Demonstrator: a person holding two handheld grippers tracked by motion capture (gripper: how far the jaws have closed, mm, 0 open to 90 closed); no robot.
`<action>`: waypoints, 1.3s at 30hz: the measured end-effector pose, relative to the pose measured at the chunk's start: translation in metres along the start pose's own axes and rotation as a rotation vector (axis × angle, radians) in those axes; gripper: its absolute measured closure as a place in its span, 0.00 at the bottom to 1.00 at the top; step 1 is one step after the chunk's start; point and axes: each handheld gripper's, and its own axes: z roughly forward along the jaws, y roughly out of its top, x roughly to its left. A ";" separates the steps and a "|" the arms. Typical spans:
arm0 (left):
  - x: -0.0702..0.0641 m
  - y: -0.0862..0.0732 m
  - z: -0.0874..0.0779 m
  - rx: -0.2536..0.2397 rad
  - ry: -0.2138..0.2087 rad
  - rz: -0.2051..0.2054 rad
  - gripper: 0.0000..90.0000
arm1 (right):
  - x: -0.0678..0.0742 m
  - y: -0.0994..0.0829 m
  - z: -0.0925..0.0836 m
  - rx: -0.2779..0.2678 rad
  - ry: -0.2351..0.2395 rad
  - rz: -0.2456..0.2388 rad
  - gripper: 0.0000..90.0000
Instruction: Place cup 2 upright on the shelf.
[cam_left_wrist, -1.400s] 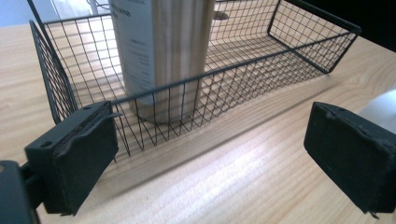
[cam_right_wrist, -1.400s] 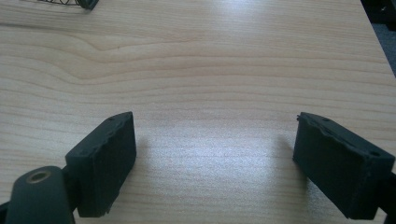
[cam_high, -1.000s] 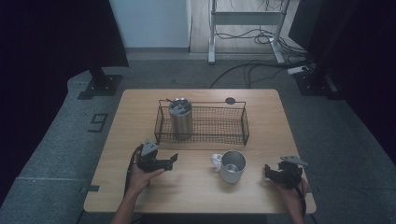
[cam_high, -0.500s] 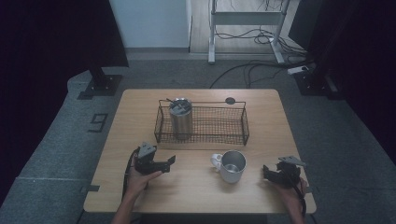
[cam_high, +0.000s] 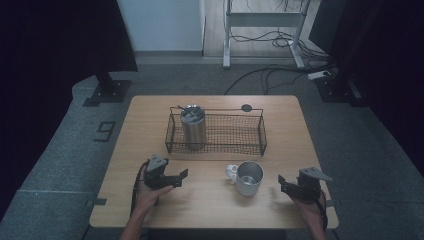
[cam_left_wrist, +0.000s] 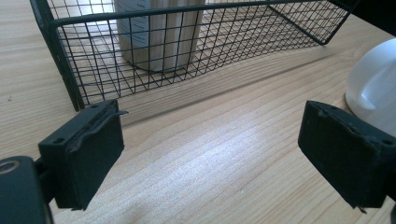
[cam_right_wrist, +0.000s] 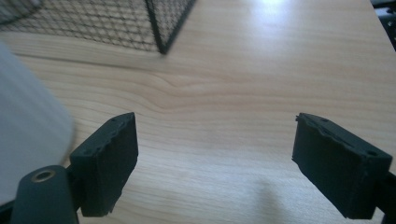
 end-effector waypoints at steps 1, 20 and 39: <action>0.000 0.000 0.000 0.001 -0.001 -0.001 0.08 | 0.002 0.002 -0.004 -0.007 0.041 0.023 0.16; 0.000 0.000 -0.003 -0.003 -0.015 -0.009 0.08 | 0.029 0.015 -0.025 -0.075 0.156 -0.018 0.16; 0.001 -0.002 -0.001 0.004 -0.012 -0.015 0.08 | 0.056 0.022 -0.033 -0.105 0.245 -0.061 0.15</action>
